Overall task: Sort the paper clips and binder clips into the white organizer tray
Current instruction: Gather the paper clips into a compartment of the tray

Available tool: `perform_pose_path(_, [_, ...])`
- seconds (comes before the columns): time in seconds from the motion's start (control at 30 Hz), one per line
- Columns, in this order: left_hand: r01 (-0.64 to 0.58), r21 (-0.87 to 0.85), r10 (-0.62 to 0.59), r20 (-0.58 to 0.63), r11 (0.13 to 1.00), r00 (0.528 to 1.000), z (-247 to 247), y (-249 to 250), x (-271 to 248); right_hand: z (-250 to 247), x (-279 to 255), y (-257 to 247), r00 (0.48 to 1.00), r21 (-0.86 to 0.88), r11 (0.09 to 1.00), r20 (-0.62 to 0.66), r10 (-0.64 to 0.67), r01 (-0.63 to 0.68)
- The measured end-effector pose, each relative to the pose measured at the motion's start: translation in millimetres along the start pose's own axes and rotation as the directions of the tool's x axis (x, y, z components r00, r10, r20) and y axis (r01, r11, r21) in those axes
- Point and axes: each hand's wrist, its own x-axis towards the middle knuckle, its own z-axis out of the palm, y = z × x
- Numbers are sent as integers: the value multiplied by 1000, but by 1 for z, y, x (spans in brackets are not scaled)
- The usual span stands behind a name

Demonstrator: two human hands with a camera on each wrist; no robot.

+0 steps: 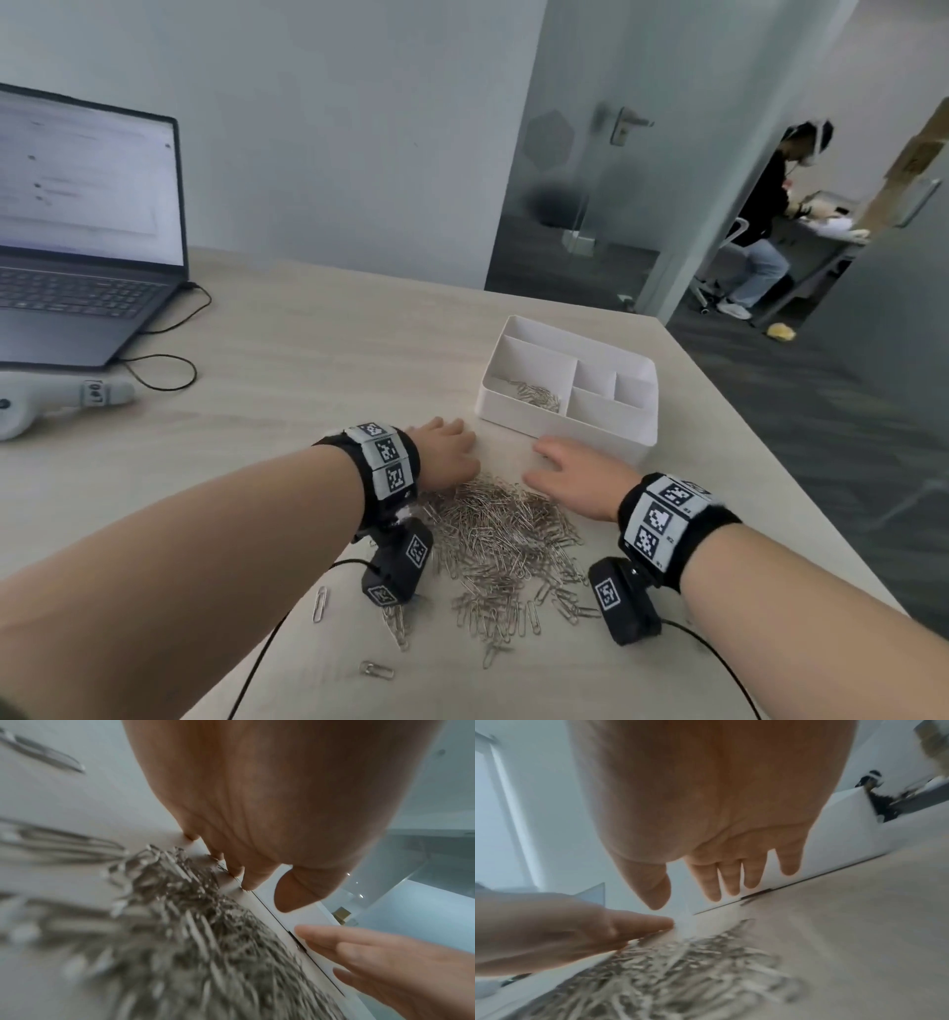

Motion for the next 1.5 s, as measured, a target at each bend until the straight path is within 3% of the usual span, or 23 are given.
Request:
perform_pose_path(0.13, [1,-104,-5,-30,995,1000,14,20,-29,14,-11,6,994,-51,998,107,30,-25])
perform_pose_path(0.33, [-22,-239,15,-30,971,999,26,46,-67,37,-42,-9,986,21,995,130,-102,100])
perform_pose_path(0.47, [-28,-341,-5,-96,940,995,28,42,-77,43,-60,-8,985,208,969,76,-152,134])
perform_pose_path(0.57, [56,-355,-118,-156,933,981,22,33,-75,43,-71,-3,994,341,934,-23,-106,107])
perform_pose_path(0.67, [147,-365,-204,-123,919,971,13,29,-64,43,-75,0,995,376,924,-97,-34,69])
perform_pose_path(0.87, [264,-268,-290,-65,927,955,7,34,-27,48,-74,0,998,398,917,-69,-12,39])
perform_pose_path(1.03, [184,-222,-202,-57,957,978,12,46,-32,49,-70,4,997,405,914,-80,-2,34])
perform_pose_path(1.23, [64,-295,-104,-121,953,987,30,59,-80,53,-70,1,996,411,910,-90,-14,50])
perform_pose_path(1.37, [52,-419,-178,-267,906,947,41,42,-106,60,-72,-2,994,423,904,-105,-15,58])
perform_pose_path(1.43, [172,-448,-324,-288,877,901,47,23,-110,63,-76,-1,993,441,895,-115,-11,61])
perform_pose_path(1.5, [344,-457,-497,-269,820,825,51,5,-111,67,-80,-1,991,462,884,-133,-5,66])
